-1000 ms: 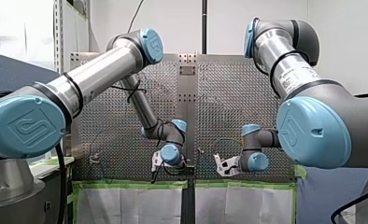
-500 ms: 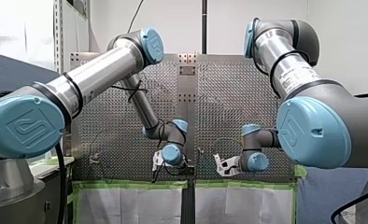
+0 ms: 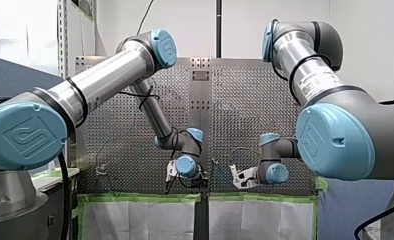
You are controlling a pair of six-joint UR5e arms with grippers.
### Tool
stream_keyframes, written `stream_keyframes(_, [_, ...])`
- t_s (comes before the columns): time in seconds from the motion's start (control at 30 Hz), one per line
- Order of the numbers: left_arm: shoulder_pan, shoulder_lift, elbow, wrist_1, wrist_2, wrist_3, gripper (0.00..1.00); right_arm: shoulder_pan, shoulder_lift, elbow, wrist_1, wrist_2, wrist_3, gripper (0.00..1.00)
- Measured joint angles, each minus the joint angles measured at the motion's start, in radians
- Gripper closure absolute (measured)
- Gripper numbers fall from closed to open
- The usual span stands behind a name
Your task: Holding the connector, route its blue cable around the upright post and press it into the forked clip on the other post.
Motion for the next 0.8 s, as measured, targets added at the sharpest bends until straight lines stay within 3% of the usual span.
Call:
stream_keyframes(0.33, [-0.046, 0.000, 0.000, 0.019, -0.043, 0.025, 1.00, -0.016, 0.000, -0.021, -0.002, 0.007, 0.060, 1.00])
stream_keyframes(0.57, [-0.086, 0.000, 0.001, 0.053, -0.065, 0.026, 1.00, -0.023, 0.000, -0.034, -0.003, 0.005, 0.076, 1.00])
stream_keyframes(0.8, [-0.094, 0.000, 0.017, 0.065, -0.113, 0.008, 1.00, -0.038, 0.000, -0.045, -0.006, 0.003, 0.091, 1.00])
